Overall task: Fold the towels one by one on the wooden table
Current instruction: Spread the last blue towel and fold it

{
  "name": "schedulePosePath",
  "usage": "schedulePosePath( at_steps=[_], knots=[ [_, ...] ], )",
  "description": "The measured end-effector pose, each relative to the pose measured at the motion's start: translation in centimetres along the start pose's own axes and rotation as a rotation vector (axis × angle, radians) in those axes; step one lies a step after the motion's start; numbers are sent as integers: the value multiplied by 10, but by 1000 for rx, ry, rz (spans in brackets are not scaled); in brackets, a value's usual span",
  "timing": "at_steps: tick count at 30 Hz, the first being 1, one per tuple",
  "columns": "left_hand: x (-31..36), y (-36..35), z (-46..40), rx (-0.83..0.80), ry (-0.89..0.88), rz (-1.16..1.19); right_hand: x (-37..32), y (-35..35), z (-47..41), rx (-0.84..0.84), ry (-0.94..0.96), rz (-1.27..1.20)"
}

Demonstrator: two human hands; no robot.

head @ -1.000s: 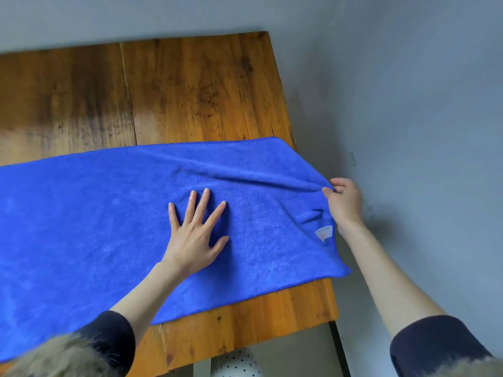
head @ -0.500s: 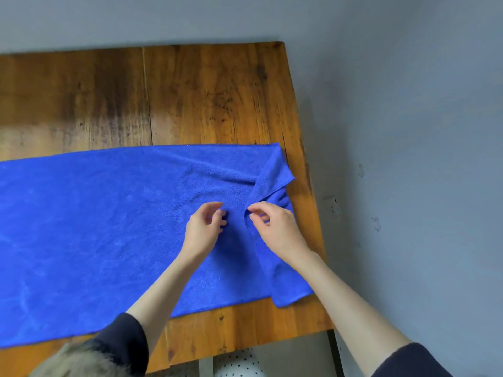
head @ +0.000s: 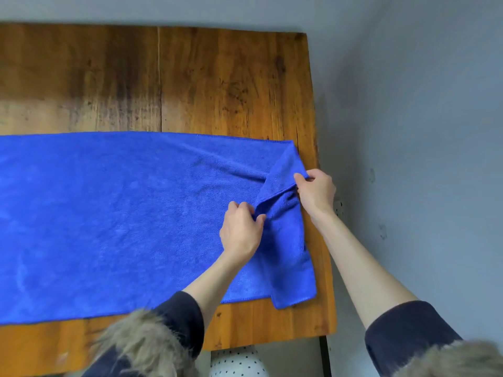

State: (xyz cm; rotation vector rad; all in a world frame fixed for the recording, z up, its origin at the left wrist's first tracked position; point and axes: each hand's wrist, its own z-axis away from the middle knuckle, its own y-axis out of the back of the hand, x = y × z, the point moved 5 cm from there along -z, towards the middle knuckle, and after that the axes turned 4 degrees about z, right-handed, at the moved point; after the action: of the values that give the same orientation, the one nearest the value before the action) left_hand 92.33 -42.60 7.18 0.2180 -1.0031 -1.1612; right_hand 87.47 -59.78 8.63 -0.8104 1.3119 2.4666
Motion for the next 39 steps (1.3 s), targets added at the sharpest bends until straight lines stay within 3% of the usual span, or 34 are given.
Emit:
schedulePosePath(
  at_steps=[6,13,19,30,35,39],
  knots=[
    [-9,15,8,-163,40,508,-28,17,11,-56,87,-111],
    [-26,95,29,-66,-35,753,-118,2,60,-161,311,-140],
    [-74,189,43,117,-97,689,-191,-37,122,-225,458,-120],
    [-203,332,52,494,-57,638,-313,-183,221,-430,592,-86],
    [-264,339,33,421,118,589,-303,-251,225,-519,560,128],
    [-296,327,26,349,157,391,-267,-274,206,-450,667,596]
  ],
)
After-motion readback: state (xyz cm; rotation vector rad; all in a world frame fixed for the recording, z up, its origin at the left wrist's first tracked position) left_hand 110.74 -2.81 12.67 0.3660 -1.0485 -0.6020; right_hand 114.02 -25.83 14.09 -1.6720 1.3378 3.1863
